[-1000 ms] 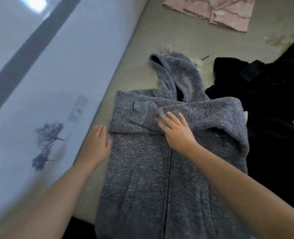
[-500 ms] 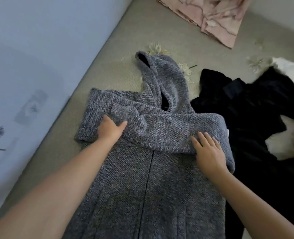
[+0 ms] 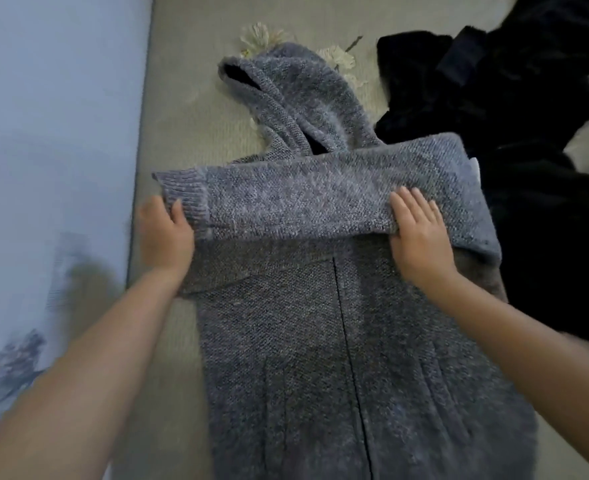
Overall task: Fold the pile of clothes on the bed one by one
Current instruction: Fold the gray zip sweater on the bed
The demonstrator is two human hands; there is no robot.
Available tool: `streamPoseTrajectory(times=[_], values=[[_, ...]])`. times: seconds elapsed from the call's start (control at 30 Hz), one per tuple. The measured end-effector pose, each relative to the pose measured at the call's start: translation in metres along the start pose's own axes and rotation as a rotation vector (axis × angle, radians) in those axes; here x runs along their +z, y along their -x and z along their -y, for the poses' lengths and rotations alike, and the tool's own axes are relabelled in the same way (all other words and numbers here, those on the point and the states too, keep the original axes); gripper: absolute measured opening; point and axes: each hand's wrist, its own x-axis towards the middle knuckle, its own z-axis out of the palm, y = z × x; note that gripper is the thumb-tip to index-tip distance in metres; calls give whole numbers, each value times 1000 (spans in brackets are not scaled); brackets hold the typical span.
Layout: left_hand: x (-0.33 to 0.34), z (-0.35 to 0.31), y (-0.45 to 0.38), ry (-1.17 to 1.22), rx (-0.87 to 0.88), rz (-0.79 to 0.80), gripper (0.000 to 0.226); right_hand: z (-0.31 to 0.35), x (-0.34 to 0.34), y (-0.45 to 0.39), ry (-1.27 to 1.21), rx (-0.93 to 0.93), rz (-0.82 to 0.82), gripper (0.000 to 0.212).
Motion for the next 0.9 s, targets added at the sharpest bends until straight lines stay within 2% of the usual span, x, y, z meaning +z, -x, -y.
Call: streamPoseTrajectory(times=[0.07, 0.1, 0.17, 0.2, 0.27, 0.33, 0.4, 0.5, 0.6, 0.67, 0.73, 0.83, 0.9], values=[[-13, 18, -5, -89, -102, 4, 28, 18, 12, -1, 101, -38, 94, 60], [-14, 27, -5, -125, -168, 60, 29, 24, 21, -1, 177, -45, 193, 61], [-9, 38, 3, -225, -260, 272, 33, 26, 38, -4, 296, -58, 357, 61], [-4, 38, 10, -269, -290, 360, 38, 22, 44, -7, 316, -53, 393, 62], [5, 31, 26, -306, -326, 411, 49, 12, 45, -10, 319, -60, 373, 63], [11, 22, 40, -346, -249, 378, 61, -3, 36, -10, 368, -98, 316, 64], [17, 20, 49, -395, -50, 369, 67, -20, 21, -7, 445, -103, 270, 65], [31, 19, 55, -489, 233, 532, 70, -44, -2, 0, 508, -91, 228, 68], [44, 5, 65, -529, 412, 639, 71, -61, -21, 5, 454, -148, 112, 69], [53, -11, 70, -481, 433, 673, 66, -74, -33, 6, 471, -91, 107, 67], [63, -24, 75, -441, 376, 734, 60, -86, -39, 7, 491, 6, 242, 66], [71, -36, 77, -517, 314, 809, 57, -92, -32, 9, 514, 15, 445, 73], [71, -37, 75, -507, 285, 844, 56, -89, -27, 7, 519, 38, 521, 79]])
